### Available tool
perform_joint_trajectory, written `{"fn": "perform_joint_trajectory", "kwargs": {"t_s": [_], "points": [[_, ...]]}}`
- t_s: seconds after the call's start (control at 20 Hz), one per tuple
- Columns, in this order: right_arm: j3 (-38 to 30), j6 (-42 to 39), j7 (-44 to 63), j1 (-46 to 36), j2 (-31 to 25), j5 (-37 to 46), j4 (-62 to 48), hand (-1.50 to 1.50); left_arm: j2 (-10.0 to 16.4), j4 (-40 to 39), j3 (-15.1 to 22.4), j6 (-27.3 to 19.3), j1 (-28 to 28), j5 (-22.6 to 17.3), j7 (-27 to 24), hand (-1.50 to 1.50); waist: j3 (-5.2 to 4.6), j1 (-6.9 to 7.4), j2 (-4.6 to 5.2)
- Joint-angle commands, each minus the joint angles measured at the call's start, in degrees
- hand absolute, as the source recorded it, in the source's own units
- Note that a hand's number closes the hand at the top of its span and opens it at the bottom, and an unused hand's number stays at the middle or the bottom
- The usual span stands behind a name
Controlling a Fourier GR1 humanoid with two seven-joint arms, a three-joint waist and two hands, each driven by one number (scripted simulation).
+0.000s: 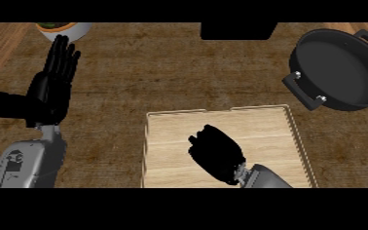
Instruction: Pick the bell pepper from the tray and place it in the pot
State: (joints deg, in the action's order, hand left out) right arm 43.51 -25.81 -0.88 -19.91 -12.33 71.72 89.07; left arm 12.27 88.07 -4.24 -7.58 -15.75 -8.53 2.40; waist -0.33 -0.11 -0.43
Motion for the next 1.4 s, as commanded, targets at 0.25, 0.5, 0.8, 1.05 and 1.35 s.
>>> {"fn": "perform_joint_trajectory", "kwargs": {"t_s": [0.25,0.5,0.8,1.05,1.35], "points": [[-29.65,11.92,27.19,-8.70,12.11,-0.82,-8.20,1.50,0.13,0.86,-0.04,0.48,-0.91,-0.57,0.36,0.00,0.65,0.91,2.11],[-36.78,21.25,44.95,-18.14,12.26,7.34,-12.47,1.50,-0.27,0.76,1.52,1.12,-1.22,0.14,-0.02,0.00,0.26,3.58,1.96],[-42.51,33.09,59.56,-29.67,10.65,18.96,-20.85,1.50,-1.68,0.37,2.85,0.91,-1.94,0.45,0.06,0.00,0.26,4.59,2.11],[-44.78,41.56,66.78,-33.44,8.80,26.51,-29.73,1.50,-0.49,1.91,1.44,0.98,-1.37,-0.55,2.48,0.00,0.33,3.22,1.27],[-51.76,42.06,63.95,-36.11,3.78,24.90,-36.08,1.50,-0.42,-1.51,-0.24,0.52,-1.82,0.16,0.09,0.00,0.33,1.05,0.86]]}}
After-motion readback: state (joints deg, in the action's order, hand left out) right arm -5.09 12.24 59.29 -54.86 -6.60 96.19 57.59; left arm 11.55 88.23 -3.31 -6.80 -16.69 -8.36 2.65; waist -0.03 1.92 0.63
